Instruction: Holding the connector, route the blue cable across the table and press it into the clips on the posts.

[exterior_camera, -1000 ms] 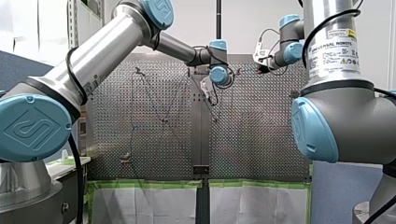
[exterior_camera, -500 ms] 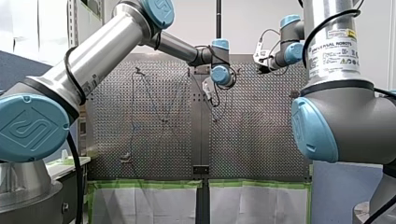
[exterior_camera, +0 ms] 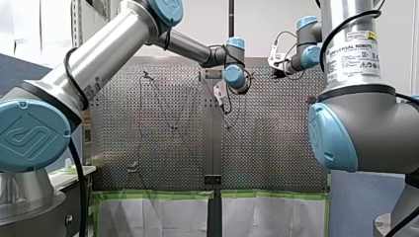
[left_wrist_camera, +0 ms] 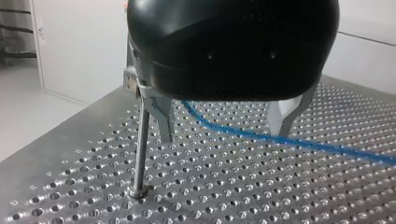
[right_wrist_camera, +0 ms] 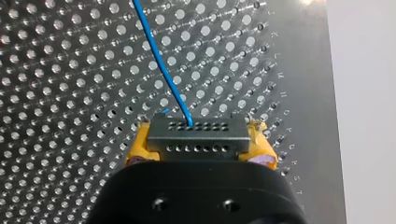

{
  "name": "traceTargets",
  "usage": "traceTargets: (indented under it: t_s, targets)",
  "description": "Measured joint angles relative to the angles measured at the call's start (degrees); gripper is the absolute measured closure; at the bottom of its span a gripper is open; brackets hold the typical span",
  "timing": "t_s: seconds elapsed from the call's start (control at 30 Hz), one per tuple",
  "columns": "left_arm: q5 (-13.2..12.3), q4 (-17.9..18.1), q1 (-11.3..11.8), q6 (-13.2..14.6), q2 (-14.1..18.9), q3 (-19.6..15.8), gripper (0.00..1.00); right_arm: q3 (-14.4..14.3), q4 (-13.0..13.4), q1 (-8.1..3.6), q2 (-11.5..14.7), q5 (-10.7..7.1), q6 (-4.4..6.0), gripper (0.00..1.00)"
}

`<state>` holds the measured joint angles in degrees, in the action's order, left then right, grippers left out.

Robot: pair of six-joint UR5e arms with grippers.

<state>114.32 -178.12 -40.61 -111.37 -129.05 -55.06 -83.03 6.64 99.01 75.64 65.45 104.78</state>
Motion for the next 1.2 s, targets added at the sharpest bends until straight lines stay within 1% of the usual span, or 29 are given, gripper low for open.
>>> traceTargets:
  t_s: [0.13, 0.3, 0.4, 0.5, 0.7, 0.8, 0.93, 1.07, 1.2]
  targets:
    - [-1.1, 0.9, -0.5, -0.1, 2.2, -2.2, 0.02, 0.0, 0.0, 0.02, 0.0, -0.11, 0.00, 1.00]
    - [-3.3, 3.4, -1.4, 0.1, 5.0, -5.0, 0.02, 0.0, -0.1, 0.15, 0.0, -0.14, 0.00, 1.00]
    - [-3.8, 5.0, -1.6, 0.1, 6.7, -6.6, 0.02, -0.1, -0.1, 0.19, 0.0, -0.14, 0.00, 1.00]
    - [-3.6, 6.5, -1.3, 0.1, 8.2, -8.2, 0.02, -0.1, 0.0, 0.18, -0.1, -0.14, 0.00, 1.00]
    - [-0.7, 10.2, -0.3, 2.2, 11.9, -11.9, 0.02, -0.1, 0.0, 0.25, -0.2, -0.39, -0.10, 1.00]
    - [1.0, 12.0, -0.3, 2.4, 13.6, -13.6, 0.02, -0.1, 0.0, 0.39, -0.2, -0.55, -0.15, 1.00]
    - [3.2, 14.2, -0.6, 1.3, 15.8, -15.8, 0.02, -0.1, 0.0, 0.71, -0.3, -0.71, -0.21, 1.00]
    - [5.6, 16.7, -0.9, -0.6, 18.3, -18.3, 0.02, -0.1, -0.1, 1.01, -0.3, -0.75, -0.25, 1.00]
    - [6.8, 19.1, -1.1, -1.8, 19.9, -20.7, 0.02, -0.2, -0.2, 1.18, -0.4, -0.75, -0.26, 1.00]
